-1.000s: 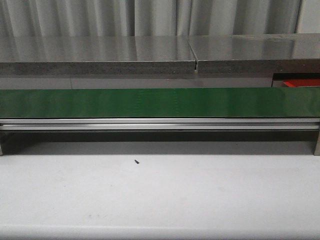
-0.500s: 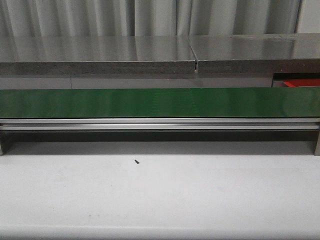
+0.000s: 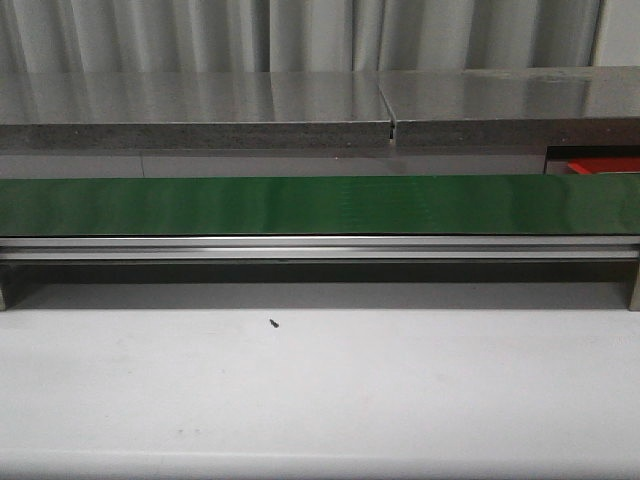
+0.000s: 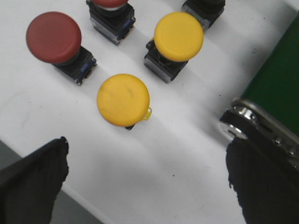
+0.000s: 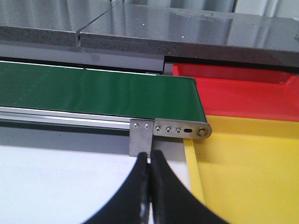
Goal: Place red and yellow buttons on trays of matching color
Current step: 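Move the left gripper down over a yellow-capped button on the table, then grasp the yellow button with the left gripper and set it on the conveyor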
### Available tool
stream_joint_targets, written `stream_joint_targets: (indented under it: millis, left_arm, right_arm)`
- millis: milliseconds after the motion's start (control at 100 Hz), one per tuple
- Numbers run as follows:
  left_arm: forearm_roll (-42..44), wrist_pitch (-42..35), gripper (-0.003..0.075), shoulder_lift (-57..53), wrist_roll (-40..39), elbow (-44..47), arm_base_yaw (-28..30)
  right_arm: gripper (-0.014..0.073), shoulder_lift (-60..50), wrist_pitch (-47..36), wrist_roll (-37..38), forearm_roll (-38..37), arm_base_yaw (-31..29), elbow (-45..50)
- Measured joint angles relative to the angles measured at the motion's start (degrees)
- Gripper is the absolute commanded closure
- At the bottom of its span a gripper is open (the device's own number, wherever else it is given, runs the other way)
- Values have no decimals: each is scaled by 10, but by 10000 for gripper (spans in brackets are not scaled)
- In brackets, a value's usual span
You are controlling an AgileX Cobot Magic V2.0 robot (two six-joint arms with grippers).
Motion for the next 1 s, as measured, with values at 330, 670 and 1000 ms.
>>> stream_joint_targets:
  millis: [330, 670, 1000]
  left_arm:
    - [2, -7, 83, 76, 0, -30, 1]
    - [4, -30, 83, 129, 0, -32, 23]
    - [4, -39, 358, 136, 0, -32, 27]
  right_arm:
    - [662, 0, 0, 0, 0, 0, 0]
    - [662, 0, 0, 0, 0, 0, 0]
    - [662, 0, 0, 0, 0, 0, 0]
